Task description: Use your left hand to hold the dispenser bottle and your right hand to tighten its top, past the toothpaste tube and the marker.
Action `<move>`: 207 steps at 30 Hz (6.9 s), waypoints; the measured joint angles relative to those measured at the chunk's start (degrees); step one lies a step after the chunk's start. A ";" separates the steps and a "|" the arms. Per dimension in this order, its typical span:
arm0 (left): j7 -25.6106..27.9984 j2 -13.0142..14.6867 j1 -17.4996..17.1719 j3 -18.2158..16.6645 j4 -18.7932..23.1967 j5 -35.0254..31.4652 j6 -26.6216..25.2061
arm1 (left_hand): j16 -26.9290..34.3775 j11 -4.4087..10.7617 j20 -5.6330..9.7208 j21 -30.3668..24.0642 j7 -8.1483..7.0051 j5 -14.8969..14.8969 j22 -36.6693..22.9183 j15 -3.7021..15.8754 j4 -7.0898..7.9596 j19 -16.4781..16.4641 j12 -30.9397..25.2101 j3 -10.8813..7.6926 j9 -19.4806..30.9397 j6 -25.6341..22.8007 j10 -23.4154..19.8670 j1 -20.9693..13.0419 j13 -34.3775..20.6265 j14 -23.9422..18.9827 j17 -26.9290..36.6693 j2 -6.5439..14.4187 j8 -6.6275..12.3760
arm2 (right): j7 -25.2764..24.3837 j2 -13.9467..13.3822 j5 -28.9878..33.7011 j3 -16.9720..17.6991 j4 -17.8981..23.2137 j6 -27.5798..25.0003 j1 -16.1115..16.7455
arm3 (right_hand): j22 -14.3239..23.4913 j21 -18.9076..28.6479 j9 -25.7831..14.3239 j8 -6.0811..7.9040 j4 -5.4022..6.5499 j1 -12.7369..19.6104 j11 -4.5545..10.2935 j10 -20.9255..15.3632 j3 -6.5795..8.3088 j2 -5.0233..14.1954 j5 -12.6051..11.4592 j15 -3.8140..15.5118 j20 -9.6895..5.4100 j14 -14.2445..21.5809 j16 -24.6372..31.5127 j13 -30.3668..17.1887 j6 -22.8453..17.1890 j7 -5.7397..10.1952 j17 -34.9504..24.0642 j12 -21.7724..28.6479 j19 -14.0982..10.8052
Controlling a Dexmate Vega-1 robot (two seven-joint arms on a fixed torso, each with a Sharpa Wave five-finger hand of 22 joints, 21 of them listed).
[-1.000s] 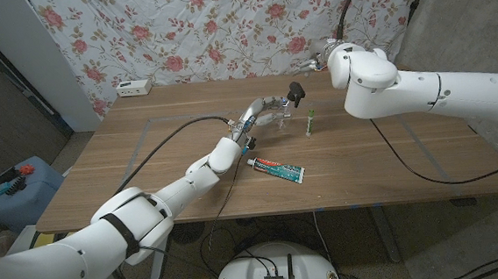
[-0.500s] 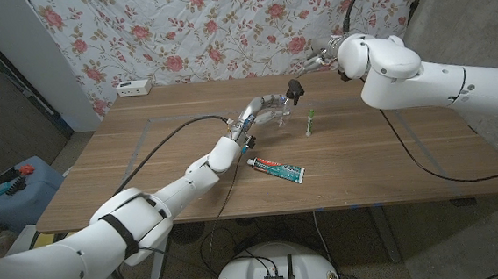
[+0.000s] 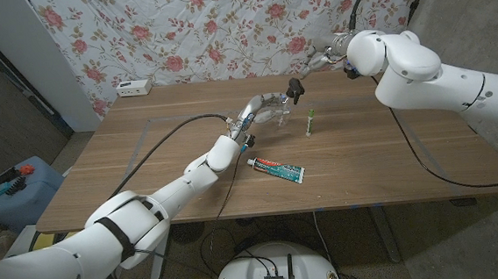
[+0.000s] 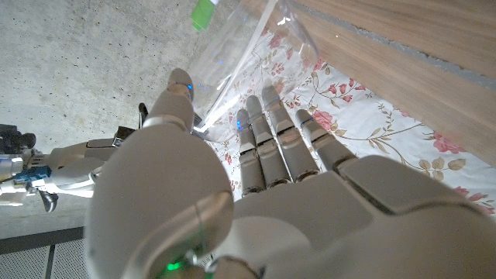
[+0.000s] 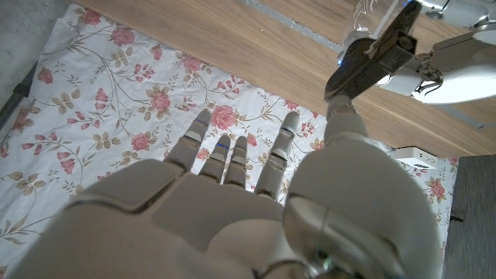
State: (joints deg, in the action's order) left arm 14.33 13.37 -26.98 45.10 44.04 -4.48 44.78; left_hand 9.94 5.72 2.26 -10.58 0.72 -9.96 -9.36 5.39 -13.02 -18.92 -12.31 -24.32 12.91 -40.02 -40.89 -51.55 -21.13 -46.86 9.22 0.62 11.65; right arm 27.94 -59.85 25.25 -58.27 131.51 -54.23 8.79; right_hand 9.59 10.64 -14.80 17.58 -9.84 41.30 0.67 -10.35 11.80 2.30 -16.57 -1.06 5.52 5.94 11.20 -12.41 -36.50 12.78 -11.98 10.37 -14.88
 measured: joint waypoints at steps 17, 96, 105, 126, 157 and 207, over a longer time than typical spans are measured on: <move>-0.52 1.92 -2.26 -0.99 5.82 -0.57 -3.54 | 0.00 0.00 0.00 0.00 0.00 0.06 0.00 0.01 0.00 0.00 0.00 0.00 -0.01 0.00 -0.01 0.53 0.00 0.00 0.01 -0.53 0.00 | -1.07 -1.09 0.56 14.01 -1.78 13.09 12.43 | 0.00 0.00 0.18 -0.66 -0.98 12.75 2.80 2.84 2.62 -1.99 -2.14 1.17 -0.81 -1.17 0.00 0.01 2.10 0.19 0.64 0.45 -0.20; -0.71 2.25 -2.76 -1.21 8.28 -1.53 -6.49 | 0.00 -0.10 0.21 0.00 0.00 0.18 0.00 0.01 0.00 0.21 0.01 0.00 0.02 0.00 -0.13 0.66 0.01 -0.01 0.01 -0.66 0.04 | -3.19 3.26 -7.83 25.14 -9.86 30.78 22.40 | 0.02 -0.30 3.33 -2.51 0.48 30.10 6.78 12.96 5.06 -0.27 -1.85 -1.18 -4.05 -11.92 -0.43 0.69 -3.23 0.12 0.78 0.45 4.75; -0.82 1.22 -1.43 -0.74 5.41 -1.43 -5.19 | 0.00 -0.19 0.21 0.00 0.00 -0.04 0.00 0.01 0.00 0.21 0.03 0.00 0.02 -0.01 -0.22 0.66 -0.02 -0.01 0.01 -0.66 0.03 | -0.17 3.81 -7.68 23.89 -10.46 29.51 20.06 | 0.02 0.00 3.63 -3.32 1.25 28.94 6.05 13.63 4.30 -0.61 -1.39 -1.80 -3.84 -12.54 -0.16 0.97 -2.76 0.13 0.63 0.45 4.53; -0.67 0.02 0.24 0.24 2.04 -1.26 -3.45 | 0.00 -0.29 0.21 0.00 0.00 0.00 0.00 0.01 0.00 0.21 0.04 0.00 -0.02 -0.01 -0.32 0.66 -0.02 -0.01 -0.02 -0.66 0.06 | 3.58 4.19 -8.86 22.23 -10.91 25.82 17.23 | 0.02 0.00 3.88 -5.32 3.28 24.97 3.99 13.24 2.73 0.33 -0.10 -2.64 -3.23 -12.29 0.47 0.80 -0.83 0.02 0.37 0.90 3.91; -1.35 0.04 0.47 0.60 1.74 -1.07 -3.35 | 0.00 -0.14 0.21 0.00 0.00 0.16 0.00 0.02 0.00 0.21 0.00 0.00 0.02 -0.01 -0.19 0.66 0.00 -0.02 -0.04 -0.66 0.06 | 3.12 4.68 -9.68 20.67 -10.82 22.21 15.66 | 0.02 0.00 3.55 -5.05 8.59 12.97 0.88 9.60 -2.26 0.28 2.18 -3.55 -1.60 -10.74 1.12 0.81 -5.65 -0.21 0.11 2.15 2.27; -1.52 -0.24 1.15 0.99 0.54 -0.79 -2.46 | 0.00 -0.18 0.21 0.00 0.00 0.18 0.00 0.02 -0.24 0.21 0.17 -0.24 0.01 -0.01 -0.44 0.66 0.01 -0.02 -0.01 -0.66 0.10 | 7.16 6.24 -5.33 12.62 -8.08 8.12 8.92 | 0.17 0.82 4.05 -3.54 14.73 -3.92 -1.91 -0.33 -9.22 -0.62 2.85 -2.94 0.53 -4.19 3.22 0.91 -13.08 2.57 -0.43 3.62 -1.76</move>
State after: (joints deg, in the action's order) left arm 12.81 13.13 -25.83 46.09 44.58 -5.27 42.33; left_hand 9.94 5.54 2.47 -10.59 0.73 -9.78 -9.35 5.41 -13.26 -18.71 -12.14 -24.56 12.92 -40.03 -41.32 -50.89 -21.11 -46.88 9.21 -0.04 11.75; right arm 35.10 -53.61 19.93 -45.65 123.44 -46.11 17.71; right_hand 9.76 11.46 -10.75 14.04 4.90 37.38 -1.24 -10.68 2.58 1.68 -13.72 -4.00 6.06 1.75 14.42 -11.50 -49.58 15.35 -12.41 13.99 -16.64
